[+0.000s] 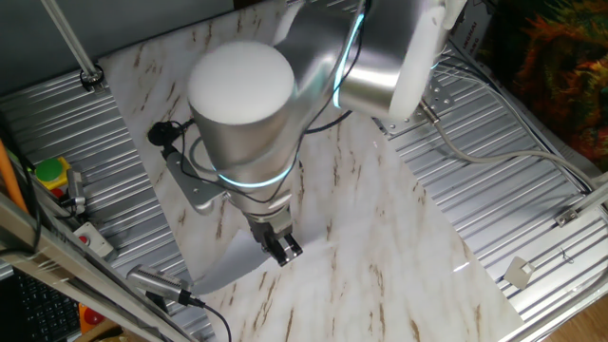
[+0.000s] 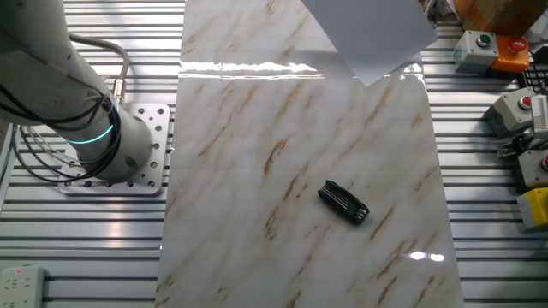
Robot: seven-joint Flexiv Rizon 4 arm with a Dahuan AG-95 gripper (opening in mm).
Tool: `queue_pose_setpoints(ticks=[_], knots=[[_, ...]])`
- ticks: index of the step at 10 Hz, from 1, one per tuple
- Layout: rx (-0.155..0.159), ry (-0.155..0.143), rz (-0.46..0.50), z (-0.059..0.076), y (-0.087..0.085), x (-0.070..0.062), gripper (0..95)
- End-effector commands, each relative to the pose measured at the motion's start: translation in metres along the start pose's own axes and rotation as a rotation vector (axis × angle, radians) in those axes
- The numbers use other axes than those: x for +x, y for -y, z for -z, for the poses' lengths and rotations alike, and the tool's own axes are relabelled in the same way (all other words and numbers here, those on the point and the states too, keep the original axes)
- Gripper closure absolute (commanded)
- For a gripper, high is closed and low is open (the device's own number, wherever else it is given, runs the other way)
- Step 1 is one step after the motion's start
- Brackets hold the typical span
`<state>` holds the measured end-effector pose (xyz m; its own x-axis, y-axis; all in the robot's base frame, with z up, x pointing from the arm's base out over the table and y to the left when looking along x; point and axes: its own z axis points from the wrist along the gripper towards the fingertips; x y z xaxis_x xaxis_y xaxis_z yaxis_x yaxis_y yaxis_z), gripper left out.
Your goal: Flip over and spread out the paper that is laid flat on the table
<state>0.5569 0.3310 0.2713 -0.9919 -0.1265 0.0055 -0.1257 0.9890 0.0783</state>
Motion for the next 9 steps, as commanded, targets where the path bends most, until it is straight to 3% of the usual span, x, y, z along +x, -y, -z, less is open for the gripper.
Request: queue_pose_setpoints(ticks=[1, 3, 4, 9], knots=[[-0.005, -0.004, -0.003, 0.006, 0.001, 0.0, 95.0], [-0.011, -0.012, -0.005, 0.012, 0.002, 0.0, 95.0], [-0.016, -0.024, -0.004, 0.023, 0.003, 0.001, 95.0], [-0.026, -0.052, -0.007, 0.053, 0.004, 0.006, 95.0]])
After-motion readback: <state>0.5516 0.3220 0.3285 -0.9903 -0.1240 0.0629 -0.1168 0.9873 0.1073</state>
